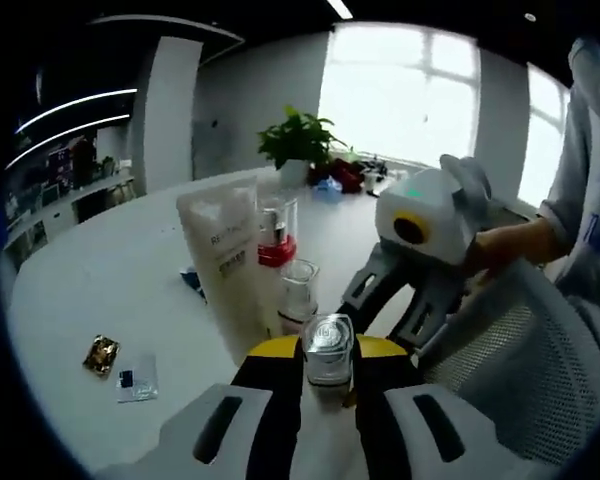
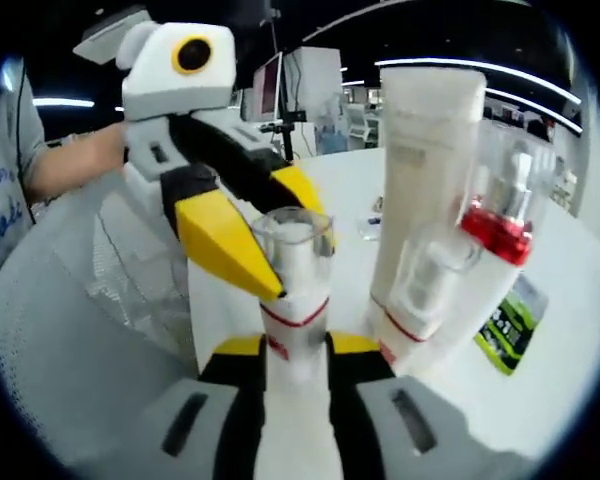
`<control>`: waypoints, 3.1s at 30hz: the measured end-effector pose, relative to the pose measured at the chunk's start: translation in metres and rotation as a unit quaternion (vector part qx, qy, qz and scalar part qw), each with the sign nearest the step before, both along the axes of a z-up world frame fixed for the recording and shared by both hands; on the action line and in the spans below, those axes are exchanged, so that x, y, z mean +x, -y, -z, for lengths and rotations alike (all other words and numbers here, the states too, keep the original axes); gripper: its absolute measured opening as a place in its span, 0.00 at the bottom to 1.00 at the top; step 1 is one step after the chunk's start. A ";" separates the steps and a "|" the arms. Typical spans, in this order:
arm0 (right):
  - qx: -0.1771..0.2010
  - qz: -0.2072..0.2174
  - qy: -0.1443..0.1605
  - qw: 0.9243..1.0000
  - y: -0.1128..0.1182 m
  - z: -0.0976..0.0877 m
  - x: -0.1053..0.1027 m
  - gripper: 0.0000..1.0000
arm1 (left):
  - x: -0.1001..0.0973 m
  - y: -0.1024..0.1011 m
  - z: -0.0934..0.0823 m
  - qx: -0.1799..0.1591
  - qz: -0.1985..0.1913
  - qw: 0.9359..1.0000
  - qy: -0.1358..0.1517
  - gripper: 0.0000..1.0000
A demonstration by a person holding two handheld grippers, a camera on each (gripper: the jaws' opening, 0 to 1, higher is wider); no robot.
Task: Arrange the skincare products in the storage area until every visible bottle or jar stands upright without overlapping.
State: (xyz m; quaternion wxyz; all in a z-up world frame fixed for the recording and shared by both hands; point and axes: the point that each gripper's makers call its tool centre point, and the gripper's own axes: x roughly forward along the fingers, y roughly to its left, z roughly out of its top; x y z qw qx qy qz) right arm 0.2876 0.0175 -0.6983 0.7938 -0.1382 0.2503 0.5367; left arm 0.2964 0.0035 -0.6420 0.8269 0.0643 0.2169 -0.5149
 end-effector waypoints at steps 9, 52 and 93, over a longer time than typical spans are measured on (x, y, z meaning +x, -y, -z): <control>-0.012 -0.010 0.016 1.000 0.000 0.001 -0.002 0.22 | -0.008 0.005 0.000 0.019 0.026 0.999 0.024 0.15; -0.059 -0.068 0.000 0.996 -0.007 0.002 -0.031 0.14 | -0.013 -0.051 0.051 0.189 0.077 0.979 0.028 0.25; -0.067 0.004 -0.013 0.998 0.031 0.009 -0.006 0.20 | 0.011 -0.029 0.069 0.183 0.021 0.983 -0.011 0.16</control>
